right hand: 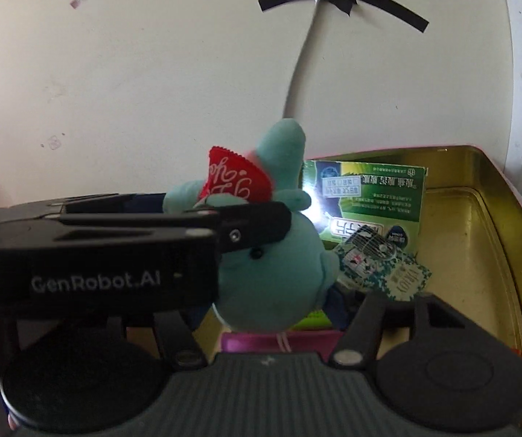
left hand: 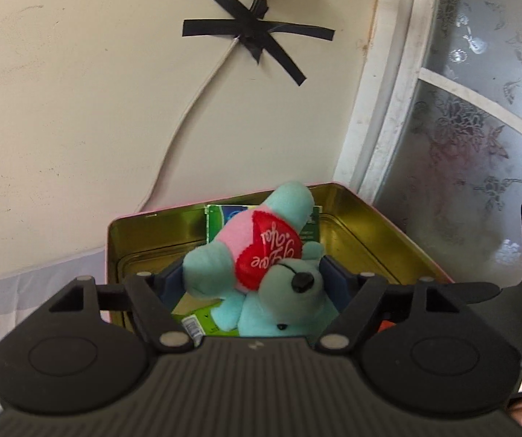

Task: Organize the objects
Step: 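Lower the plush toy into the pink tin and open the right gripper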

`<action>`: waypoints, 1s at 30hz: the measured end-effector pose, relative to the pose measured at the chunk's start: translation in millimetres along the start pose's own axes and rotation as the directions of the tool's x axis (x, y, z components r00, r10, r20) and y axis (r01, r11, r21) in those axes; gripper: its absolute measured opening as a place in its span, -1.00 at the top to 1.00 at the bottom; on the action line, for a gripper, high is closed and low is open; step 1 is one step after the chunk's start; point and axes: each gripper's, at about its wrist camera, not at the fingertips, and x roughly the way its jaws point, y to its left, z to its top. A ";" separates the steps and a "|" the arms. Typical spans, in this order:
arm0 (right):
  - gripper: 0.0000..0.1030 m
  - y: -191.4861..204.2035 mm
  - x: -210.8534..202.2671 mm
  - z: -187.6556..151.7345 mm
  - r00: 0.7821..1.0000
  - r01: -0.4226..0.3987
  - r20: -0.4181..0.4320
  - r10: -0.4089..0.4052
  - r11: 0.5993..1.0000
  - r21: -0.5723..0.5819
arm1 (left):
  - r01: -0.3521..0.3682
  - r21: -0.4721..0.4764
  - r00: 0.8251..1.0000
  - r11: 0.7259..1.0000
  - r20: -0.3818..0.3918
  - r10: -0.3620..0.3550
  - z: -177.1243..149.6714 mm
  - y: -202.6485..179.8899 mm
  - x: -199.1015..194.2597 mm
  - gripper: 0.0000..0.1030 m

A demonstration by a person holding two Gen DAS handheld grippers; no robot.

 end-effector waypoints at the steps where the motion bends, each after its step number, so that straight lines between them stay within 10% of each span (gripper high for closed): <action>1: -0.36 -2.8 6.1 1.2 1.000 0.016 -0.014 -0.016 1.000 0.006 | -0.020 0.000 1.000 1.000 0.002 0.020 -1.1 0.1 2.6 -0.54; 10: -0.75 5.4 -0.1 -22.3 0.995 0.101 0.023 -0.100 0.994 -0.050 | -0.154 0.045 0.987 0.987 0.044 0.152 -14.3 -8.9 -8.9 -0.73; 30: -0.74 40.6 -104.1 -89.3 0.970 0.149 0.199 -0.138 0.988 -0.044 | -0.168 0.016 0.983 0.986 0.082 0.166 -67.7 -22.9 -103.0 -0.73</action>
